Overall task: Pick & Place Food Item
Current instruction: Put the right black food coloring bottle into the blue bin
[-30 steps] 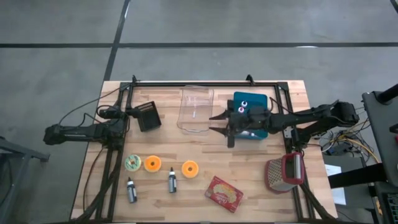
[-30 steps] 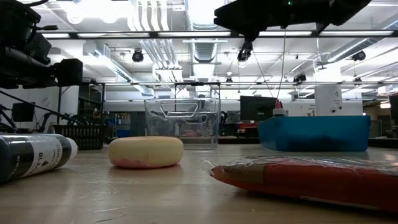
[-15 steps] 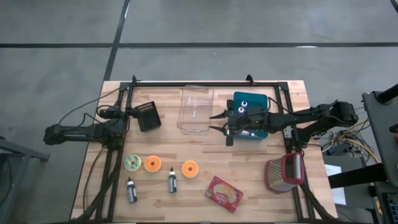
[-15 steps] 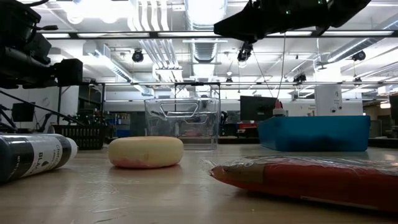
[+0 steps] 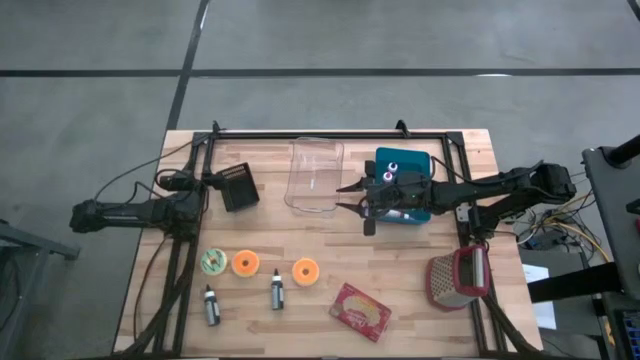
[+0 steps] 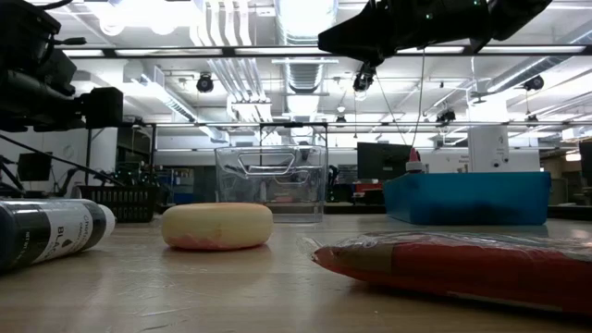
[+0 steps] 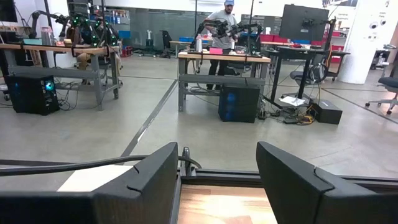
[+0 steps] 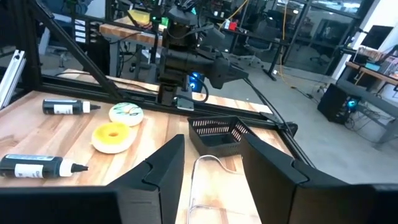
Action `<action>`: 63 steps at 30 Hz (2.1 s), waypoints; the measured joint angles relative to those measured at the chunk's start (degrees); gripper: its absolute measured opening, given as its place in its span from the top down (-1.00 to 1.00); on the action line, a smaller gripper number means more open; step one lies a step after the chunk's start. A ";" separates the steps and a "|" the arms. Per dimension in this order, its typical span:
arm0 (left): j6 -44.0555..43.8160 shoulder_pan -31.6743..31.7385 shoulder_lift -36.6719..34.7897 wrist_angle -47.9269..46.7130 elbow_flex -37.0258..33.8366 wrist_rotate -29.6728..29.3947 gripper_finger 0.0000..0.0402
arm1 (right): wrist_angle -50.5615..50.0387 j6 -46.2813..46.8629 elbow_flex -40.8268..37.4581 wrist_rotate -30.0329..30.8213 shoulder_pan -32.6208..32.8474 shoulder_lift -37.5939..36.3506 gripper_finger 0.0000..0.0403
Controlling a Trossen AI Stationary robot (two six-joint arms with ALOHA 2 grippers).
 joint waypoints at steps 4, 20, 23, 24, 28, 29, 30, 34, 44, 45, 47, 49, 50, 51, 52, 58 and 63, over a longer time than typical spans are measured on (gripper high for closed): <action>-0.02 -0.01 0.00 0.00 0.00 -0.02 -0.11 | 0.00 0.00 0.00 0.00 0.00 0.00 0.21; -4.74 -0.02 0.00 0.11 0.00 0.36 -0.11 | 0.00 0.00 0.00 0.00 0.00 -0.02 0.26; -8.07 -0.26 0.00 2.55 0.00 12.07 -0.11 | -0.01 0.00 0.00 0.00 0.00 -0.02 0.25; -8.21 -0.28 0.02 3.85 -0.02 18.27 -0.11 | 0.00 0.00 0.00 0.00 0.00 -0.02 0.24; -4.30 -0.22 0.33 6.65 -0.18 35.97 -0.11 | -0.02 0.00 -0.02 0.00 0.00 -0.02 0.23; -3.36 -0.22 0.40 7.14 -0.21 38.02 -0.11 | -0.03 0.00 -0.02 0.00 0.00 -0.02 0.23; -2.40 -0.22 0.59 8.33 -0.35 38.71 -0.11 | -0.01 -0.01 -0.02 0.00 0.00 -0.02 0.23; 7.10 -0.20 1.93 23.68 -0.31 40.84 -0.11 | -0.02 0.00 -0.02 0.00 0.00 -0.02 0.26; 13.69 -0.22 16.69 36.56 3.42 62.73 -0.11 | -0.02 0.00 -0.04 0.00 0.00 -0.02 0.29; 12.87 -0.20 19.33 36.28 4.05 62.73 -0.11 | -0.02 0.00 -0.03 0.00 0.00 -0.02 0.29; 11.02 -0.20 24.56 36.17 5.98 62.93 -0.11 | -0.02 0.00 -0.04 0.00 0.00 -0.02 0.29; 9.81 -0.28 29.54 35.61 8.97 65.29 -0.11 | -0.02 -0.01 -0.04 0.00 0.00 -0.02 0.29; 9.54 -0.33 31.71 34.47 10.76 67.16 -0.11 | -0.02 0.00 -0.04 0.00 0.00 -0.02 0.29; 9.31 -0.33 33.67 32.43 12.75 68.72 -0.11 | -0.02 -0.01 -0.04 0.00 0.00 -0.02 0.29; 8.80 -0.37 35.18 29.17 15.14 69.45 -0.11 | -0.02 0.00 -0.04 0.00 0.00 -0.02 0.29; -5.75 -0.98 41.75 2.86 30.79 65.80 -0.11 | -0.02 -0.01 -0.04 0.00 0.00 -0.02 0.29; -20.27 -5.34 46.96 -7.95 37.38 59.08 -0.11 | -0.02 0.00 -0.04 0.00 0.00 -0.02 0.29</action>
